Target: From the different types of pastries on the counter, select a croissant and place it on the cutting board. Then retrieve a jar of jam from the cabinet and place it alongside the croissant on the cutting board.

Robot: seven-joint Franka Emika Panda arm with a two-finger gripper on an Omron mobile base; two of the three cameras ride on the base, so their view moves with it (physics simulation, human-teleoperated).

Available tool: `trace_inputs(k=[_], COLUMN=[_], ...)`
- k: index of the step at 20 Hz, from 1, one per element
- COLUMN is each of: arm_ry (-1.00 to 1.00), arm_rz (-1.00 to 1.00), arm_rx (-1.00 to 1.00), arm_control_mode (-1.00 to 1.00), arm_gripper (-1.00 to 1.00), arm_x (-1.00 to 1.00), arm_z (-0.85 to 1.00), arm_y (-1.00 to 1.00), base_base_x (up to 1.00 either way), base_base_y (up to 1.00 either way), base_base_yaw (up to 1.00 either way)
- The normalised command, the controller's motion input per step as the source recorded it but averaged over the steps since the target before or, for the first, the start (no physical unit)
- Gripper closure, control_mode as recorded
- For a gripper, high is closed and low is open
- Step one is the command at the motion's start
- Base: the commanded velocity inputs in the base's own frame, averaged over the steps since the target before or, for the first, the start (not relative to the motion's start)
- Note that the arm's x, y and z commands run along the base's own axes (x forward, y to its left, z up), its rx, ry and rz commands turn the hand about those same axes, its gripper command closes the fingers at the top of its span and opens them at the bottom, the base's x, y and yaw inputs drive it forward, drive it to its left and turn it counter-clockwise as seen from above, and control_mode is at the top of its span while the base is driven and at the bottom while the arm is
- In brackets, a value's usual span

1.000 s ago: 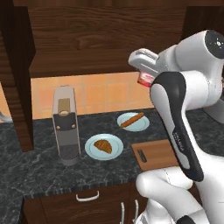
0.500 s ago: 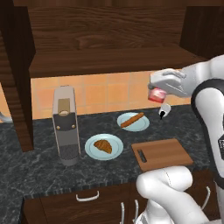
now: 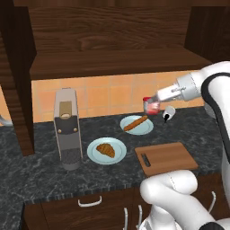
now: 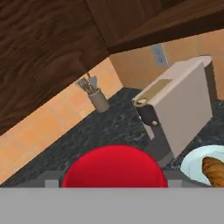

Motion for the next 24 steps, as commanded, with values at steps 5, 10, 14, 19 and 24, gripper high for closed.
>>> trace_inputs(k=[5,10,14,19,24], arm_ry=[-0.48,-0.48,-0.42,-0.04,0.03], arm_rz=[0.38,0.17,0.05,0.02,0.0], arm_rx=[-0.01,-0.04,0.0,0.02,0.15], arm_control_mode=[-1.0,-1.0,-1.0,-1.0,-1.0], arm_gripper=[1.0,1.0,1.0,1.0,1.0], arm_x=[-0.01,-0.03,0.0,0.0,0.0], arm_z=[-0.02,0.0,0.0,-0.11,-0.63], arm_y=[0.0,0.0,0.08,0.0,-0.07], base_base_x=[0.0,0.0,0.0,0.0,0.0], base_base_y=[0.0,0.0,0.0,0.0,0.0], base_base_yaw=[0.0,0.0,0.0,0.0,0.0])
